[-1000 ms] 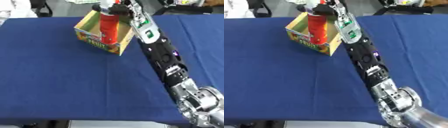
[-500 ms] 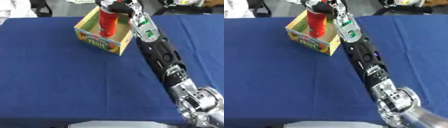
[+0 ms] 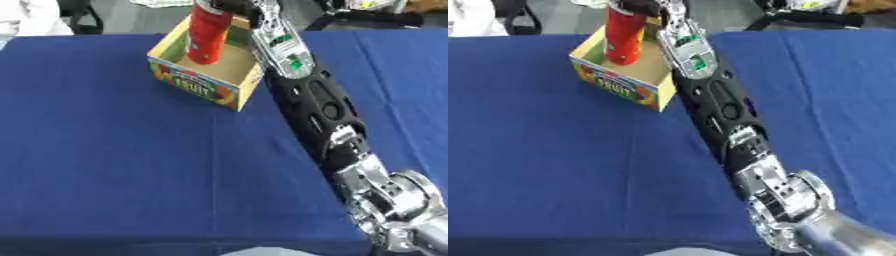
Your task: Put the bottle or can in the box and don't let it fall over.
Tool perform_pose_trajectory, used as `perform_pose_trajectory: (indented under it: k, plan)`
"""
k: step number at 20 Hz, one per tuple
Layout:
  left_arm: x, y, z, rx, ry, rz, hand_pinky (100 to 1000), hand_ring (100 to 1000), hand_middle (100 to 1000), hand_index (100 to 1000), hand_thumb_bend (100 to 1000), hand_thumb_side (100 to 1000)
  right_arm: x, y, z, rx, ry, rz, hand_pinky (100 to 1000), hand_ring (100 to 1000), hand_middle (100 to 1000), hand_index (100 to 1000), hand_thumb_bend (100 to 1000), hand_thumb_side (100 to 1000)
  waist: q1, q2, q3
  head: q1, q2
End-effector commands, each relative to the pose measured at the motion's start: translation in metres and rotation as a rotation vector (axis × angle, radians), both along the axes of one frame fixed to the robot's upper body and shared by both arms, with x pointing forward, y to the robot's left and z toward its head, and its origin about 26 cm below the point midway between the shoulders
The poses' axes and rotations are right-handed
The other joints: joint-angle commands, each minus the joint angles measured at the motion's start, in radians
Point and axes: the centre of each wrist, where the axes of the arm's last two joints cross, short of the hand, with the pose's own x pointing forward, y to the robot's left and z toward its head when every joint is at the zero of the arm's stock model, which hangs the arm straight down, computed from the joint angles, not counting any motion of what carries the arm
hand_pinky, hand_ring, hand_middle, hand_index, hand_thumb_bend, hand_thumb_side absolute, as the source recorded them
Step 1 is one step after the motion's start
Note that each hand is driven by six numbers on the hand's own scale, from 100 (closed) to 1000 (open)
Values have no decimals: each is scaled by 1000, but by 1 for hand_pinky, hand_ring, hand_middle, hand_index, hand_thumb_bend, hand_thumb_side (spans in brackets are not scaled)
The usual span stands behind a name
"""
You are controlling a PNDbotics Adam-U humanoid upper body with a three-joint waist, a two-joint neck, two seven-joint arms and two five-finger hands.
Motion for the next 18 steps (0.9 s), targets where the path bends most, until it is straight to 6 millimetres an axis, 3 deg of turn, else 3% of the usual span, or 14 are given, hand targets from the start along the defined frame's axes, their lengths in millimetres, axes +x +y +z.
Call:
perform_pose_trajectory:
  k: [1, 9, 18]
  plan:
    - [1, 3, 8, 20, -21, -5, 723, 1000, 906, 841, 493, 891, 2, 2, 15, -16, -48, -20, 811, 985, 937, 377, 481, 170, 5, -7, 3, -2, 5]
    - [2, 1, 10, 16, -31, -10, 723, 1000, 906, 841, 493, 892, 10, 4, 20, -37, -90, -77, 812, 986, 945, 382, 497, 184, 11, 16, 9, -5, 5]
    - [5, -2, 13, 9, -46, -15, 724, 1000, 906, 841, 492, 895, 15, -2, 30, -60, -125, -135, 811, 986, 949, 385, 508, 172, 14, 56, 19, -16, -25]
